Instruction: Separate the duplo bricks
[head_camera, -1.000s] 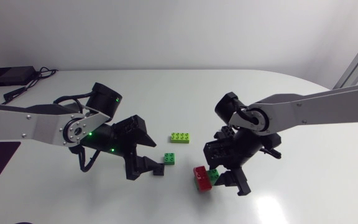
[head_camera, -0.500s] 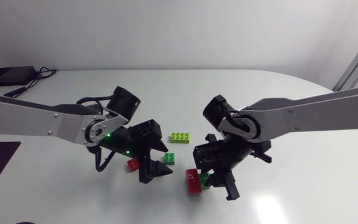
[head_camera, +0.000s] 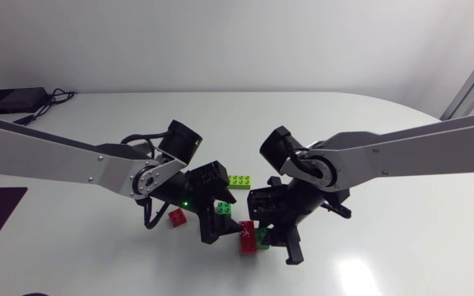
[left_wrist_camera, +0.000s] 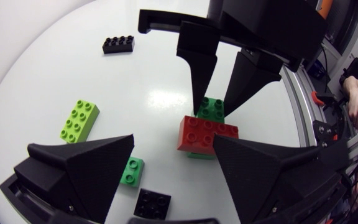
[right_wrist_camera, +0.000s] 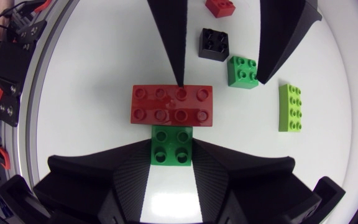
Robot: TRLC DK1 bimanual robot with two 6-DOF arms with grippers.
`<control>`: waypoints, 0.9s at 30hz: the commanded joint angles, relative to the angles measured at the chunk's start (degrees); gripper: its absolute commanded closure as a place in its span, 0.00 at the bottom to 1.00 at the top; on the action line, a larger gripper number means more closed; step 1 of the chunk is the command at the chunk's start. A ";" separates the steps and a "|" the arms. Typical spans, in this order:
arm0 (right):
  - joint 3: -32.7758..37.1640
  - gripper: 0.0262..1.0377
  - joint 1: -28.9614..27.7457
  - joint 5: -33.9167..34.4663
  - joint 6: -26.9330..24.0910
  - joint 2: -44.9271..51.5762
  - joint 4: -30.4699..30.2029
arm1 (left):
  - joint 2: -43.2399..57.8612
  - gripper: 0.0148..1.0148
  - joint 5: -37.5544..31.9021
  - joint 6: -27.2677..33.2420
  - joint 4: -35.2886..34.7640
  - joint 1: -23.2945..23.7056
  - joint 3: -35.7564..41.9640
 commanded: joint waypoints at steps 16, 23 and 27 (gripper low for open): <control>0.42 0.65 -0.28 -1.17 2.59 1.98 -0.48 | 1.29 0.20 0.44 -1.62 1.89 -2.30 -2.86; -0.29 0.65 -0.02 -1.34 3.20 0.66 -0.57 | -0.64 0.22 -5.01 -1.62 3.56 -5.28 -4.70; -0.73 0.65 0.33 -1.34 3.56 -0.13 -0.66 | -1.08 0.23 -7.03 -1.98 4.17 -6.60 -5.05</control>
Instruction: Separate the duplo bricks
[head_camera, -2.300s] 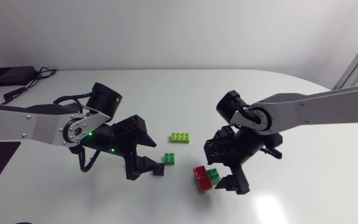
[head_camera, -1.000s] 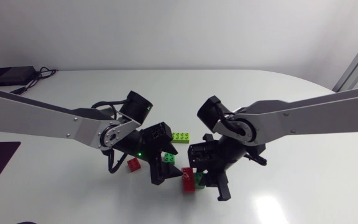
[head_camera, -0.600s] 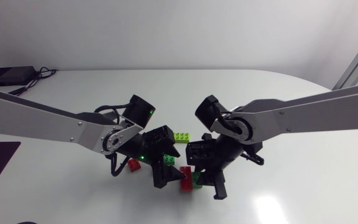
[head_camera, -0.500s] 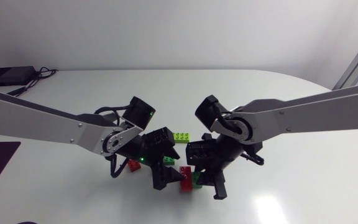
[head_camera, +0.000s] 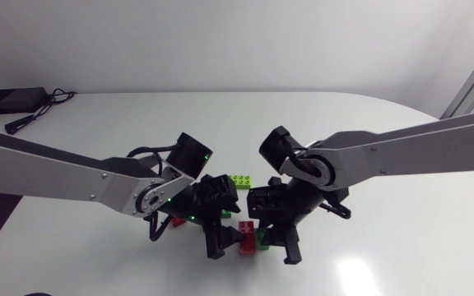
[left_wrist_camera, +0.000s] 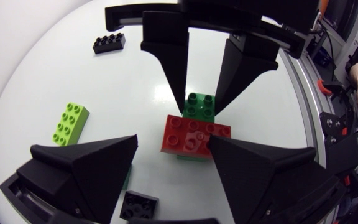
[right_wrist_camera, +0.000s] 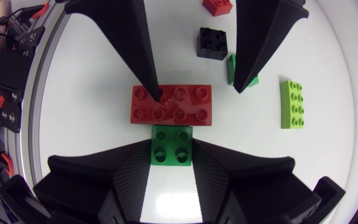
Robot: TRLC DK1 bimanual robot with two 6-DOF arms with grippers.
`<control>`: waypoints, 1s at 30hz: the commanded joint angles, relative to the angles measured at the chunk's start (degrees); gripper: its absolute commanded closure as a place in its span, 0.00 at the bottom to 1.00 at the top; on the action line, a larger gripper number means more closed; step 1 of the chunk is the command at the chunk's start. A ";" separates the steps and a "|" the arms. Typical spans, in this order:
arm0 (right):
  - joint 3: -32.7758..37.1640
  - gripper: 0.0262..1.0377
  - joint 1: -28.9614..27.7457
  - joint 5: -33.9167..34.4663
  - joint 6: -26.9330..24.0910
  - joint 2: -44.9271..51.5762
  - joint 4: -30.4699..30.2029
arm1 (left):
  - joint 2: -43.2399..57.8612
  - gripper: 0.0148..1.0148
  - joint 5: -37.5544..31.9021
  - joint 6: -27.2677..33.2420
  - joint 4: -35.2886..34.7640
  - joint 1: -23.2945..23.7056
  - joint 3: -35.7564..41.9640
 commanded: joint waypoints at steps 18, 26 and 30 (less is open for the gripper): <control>-2.33 0.65 0.64 -0.56 1.50 -1.80 -0.31 | 0.30 0.26 -4.62 -3.32 2.41 -3.88 -1.29; -2.33 0.65 -0.15 -0.56 1.15 -2.86 -0.84 | -0.49 0.37 -5.50 -2.79 2.50 -4.06 -1.73; -2.42 0.65 -0.50 -0.64 0.89 -2.94 -1.10 | -0.76 0.43 -6.03 -2.44 2.50 -3.97 -1.64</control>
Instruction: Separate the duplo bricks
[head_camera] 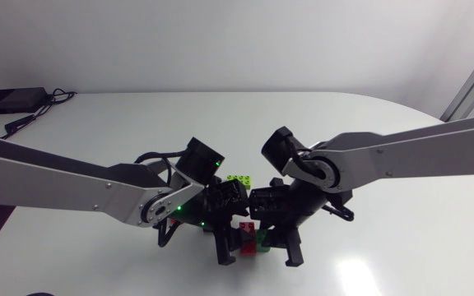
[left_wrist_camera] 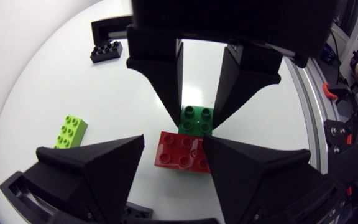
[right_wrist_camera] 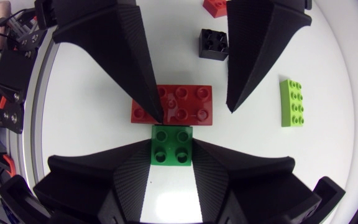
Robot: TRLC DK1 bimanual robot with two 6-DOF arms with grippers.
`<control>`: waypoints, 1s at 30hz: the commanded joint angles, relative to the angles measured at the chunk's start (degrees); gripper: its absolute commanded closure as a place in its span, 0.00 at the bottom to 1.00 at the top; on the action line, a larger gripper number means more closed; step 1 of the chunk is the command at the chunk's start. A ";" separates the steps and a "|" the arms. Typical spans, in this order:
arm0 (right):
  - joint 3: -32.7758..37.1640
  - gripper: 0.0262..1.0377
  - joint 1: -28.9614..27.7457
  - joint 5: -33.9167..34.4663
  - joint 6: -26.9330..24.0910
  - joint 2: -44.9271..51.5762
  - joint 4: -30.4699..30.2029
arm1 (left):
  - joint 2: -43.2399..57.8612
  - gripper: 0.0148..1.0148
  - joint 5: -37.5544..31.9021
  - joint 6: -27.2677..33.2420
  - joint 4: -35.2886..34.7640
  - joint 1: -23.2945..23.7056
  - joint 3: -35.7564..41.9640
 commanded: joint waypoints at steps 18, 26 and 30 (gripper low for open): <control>-1.26 0.65 -0.24 -0.62 0.51 -0.56 -0.82 | -5.28 0.57 -1.13 1.59 -1.84 -0.43 -3.69; -1.26 0.65 0.20 -0.62 1.04 -0.64 -0.82 | -4.76 0.68 -0.96 2.47 -3.68 -0.96 -3.77; -1.26 0.65 0.38 -0.62 1.22 -0.64 -0.64 | -4.85 0.71 -0.87 2.20 -3.86 -1.31 -3.25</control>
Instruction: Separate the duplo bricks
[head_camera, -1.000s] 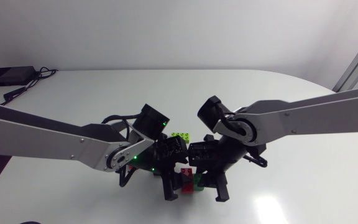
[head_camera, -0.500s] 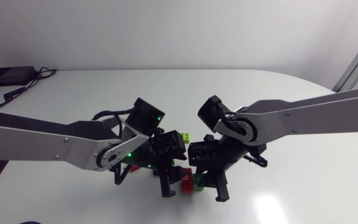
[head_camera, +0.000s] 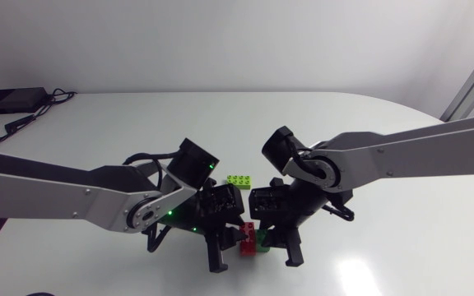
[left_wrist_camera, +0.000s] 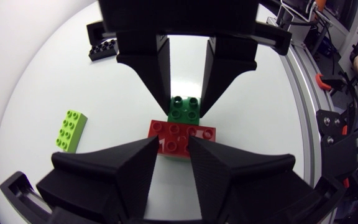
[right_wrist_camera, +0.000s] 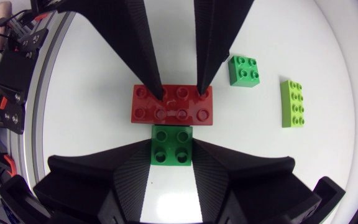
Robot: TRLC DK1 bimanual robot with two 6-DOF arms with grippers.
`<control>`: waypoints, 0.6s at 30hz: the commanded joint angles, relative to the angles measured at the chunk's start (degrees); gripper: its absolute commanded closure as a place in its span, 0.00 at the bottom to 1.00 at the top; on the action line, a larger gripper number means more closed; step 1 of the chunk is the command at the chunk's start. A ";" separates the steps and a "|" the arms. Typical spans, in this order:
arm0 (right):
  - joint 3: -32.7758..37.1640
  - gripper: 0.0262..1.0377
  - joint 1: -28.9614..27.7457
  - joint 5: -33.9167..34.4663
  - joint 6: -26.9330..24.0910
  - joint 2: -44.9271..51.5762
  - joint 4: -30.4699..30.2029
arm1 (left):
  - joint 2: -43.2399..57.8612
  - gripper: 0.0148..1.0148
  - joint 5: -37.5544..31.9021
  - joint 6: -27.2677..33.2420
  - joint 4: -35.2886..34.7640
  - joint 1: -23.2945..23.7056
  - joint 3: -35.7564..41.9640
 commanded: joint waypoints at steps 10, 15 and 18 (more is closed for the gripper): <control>-1.41 0.65 0.44 -0.49 1.63 -0.86 -0.60 | 2.80 0.73 0.38 1.33 -0.41 -1.76 -1.37; -1.50 0.65 0.44 -0.84 1.90 -1.04 -0.42 | 4.56 0.73 0.38 1.24 -0.41 -2.02 -1.28; -1.59 0.65 0.62 -1.28 2.16 -1.39 -0.33 | 4.91 0.73 0.38 1.51 -0.41 -1.93 -1.37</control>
